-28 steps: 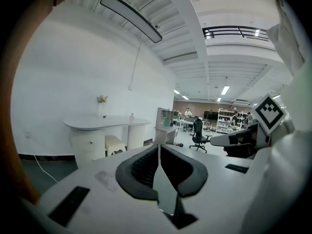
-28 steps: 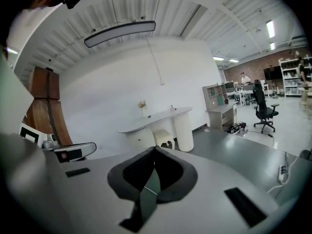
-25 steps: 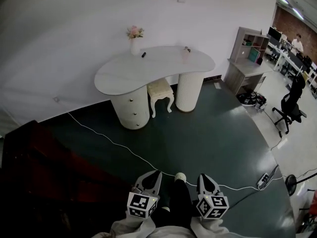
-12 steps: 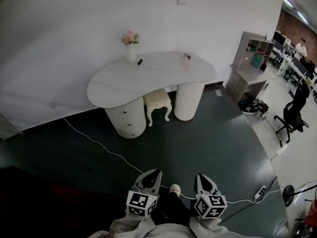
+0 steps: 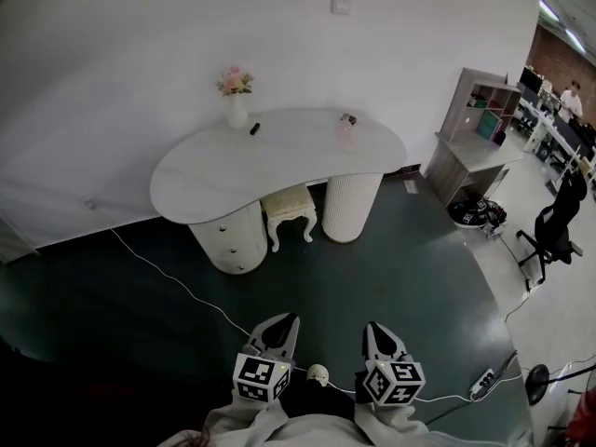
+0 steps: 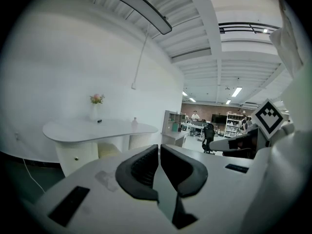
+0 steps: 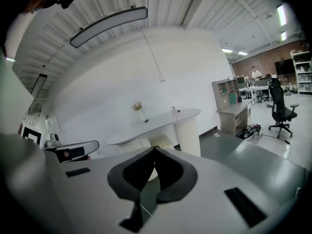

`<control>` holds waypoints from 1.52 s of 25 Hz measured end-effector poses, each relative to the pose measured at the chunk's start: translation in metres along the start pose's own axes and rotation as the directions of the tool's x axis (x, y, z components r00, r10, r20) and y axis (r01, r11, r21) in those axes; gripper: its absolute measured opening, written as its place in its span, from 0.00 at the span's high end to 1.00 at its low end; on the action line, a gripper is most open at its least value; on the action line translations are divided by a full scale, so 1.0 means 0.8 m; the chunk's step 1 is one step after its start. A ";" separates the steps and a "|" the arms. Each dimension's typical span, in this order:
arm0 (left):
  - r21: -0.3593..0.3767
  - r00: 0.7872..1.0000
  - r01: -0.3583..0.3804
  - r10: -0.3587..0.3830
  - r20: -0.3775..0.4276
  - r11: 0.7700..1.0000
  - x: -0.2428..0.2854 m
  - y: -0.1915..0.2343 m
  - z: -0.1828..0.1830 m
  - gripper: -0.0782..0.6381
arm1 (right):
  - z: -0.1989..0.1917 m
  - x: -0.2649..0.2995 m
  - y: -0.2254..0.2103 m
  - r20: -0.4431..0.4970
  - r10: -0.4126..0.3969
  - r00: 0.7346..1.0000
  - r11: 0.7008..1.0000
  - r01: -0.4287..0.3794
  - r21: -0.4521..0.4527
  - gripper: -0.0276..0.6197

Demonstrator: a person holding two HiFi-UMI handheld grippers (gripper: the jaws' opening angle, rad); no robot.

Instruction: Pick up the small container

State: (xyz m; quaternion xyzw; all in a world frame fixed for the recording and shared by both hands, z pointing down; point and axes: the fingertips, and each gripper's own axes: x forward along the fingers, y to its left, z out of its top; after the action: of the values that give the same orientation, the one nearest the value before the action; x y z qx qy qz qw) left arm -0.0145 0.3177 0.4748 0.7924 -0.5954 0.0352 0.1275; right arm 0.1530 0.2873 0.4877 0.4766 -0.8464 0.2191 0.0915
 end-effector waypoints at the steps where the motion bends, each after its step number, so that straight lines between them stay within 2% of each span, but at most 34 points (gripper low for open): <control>1: -0.004 1.000 -0.005 0.005 0.002 1.000 0.007 0.001 0.002 0.85 | 0.004 0.005 -0.003 -0.001 0.006 1.000 1.000 -0.006 -0.003 0.88; 6: -0.007 0.999 -0.029 0.029 0.014 1.000 0.039 0.005 0.010 0.85 | 0.020 0.029 -0.017 -0.008 0.037 0.999 0.999 -0.037 -0.021 0.88; 16: -0.020 0.998 -0.070 0.070 -0.007 0.997 0.053 0.013 -0.005 0.85 | 0.009 0.056 -0.026 -0.033 0.073 0.997 0.997 -0.073 0.006 0.88; 24: -0.024 0.997 -0.074 0.073 -0.016 0.997 0.072 0.019 -0.010 0.85 | 0.008 0.071 -0.046 -0.045 0.060 0.997 0.998 -0.059 0.018 0.88; 38: -0.023 0.997 -0.072 0.072 -0.013 0.997 0.162 0.063 0.017 0.85 | 0.053 0.154 -0.079 -0.043 0.051 0.998 0.999 -0.050 0.016 0.88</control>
State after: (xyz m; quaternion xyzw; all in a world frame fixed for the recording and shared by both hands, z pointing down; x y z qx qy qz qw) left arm -0.0261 0.1799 0.4964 0.7686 -0.6233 0.0376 0.1389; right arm 0.1438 0.1450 0.5131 0.4509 -0.8543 0.2381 0.1007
